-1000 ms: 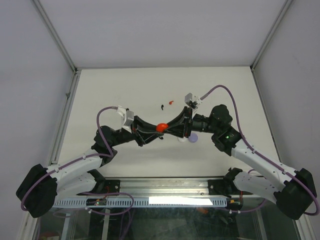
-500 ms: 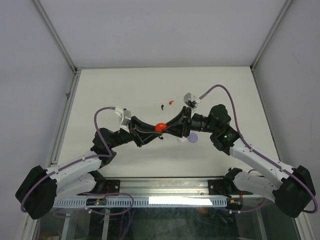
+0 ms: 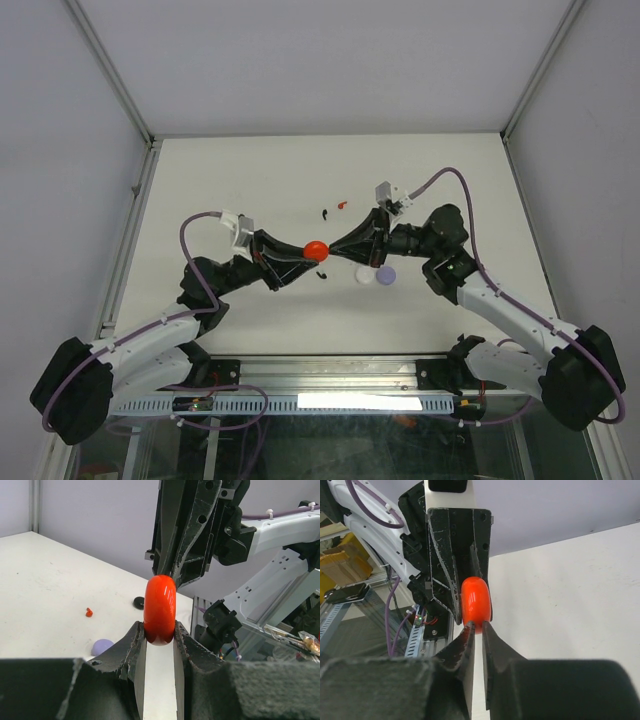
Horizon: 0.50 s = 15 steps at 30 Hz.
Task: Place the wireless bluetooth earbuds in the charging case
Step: Open the charging case.
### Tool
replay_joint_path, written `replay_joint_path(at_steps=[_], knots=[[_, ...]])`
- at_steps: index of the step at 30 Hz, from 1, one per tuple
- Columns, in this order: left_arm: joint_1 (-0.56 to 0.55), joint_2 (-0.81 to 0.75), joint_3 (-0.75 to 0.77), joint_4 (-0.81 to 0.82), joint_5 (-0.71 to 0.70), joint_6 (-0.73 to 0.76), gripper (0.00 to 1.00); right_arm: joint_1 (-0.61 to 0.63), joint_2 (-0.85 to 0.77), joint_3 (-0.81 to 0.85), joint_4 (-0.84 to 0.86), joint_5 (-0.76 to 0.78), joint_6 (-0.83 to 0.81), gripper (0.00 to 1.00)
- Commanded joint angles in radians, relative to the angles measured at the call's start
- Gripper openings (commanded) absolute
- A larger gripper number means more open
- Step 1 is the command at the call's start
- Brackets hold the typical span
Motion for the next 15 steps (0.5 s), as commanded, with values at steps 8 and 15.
replay_joint_path(at_steps=[8, 15], knots=[[0.003, 0.018, 0.011, 0.011, 0.04, 0.067, 0.0, 0.006, 0.003, 0.05, 0.006, -0.066, -0.054, 0.62], [0.004, 0.045, 0.03, 0.003, 0.103, 0.137, 0.0, 0.007, 0.018, 0.095, -0.088, -0.05, -0.09, 0.69]])
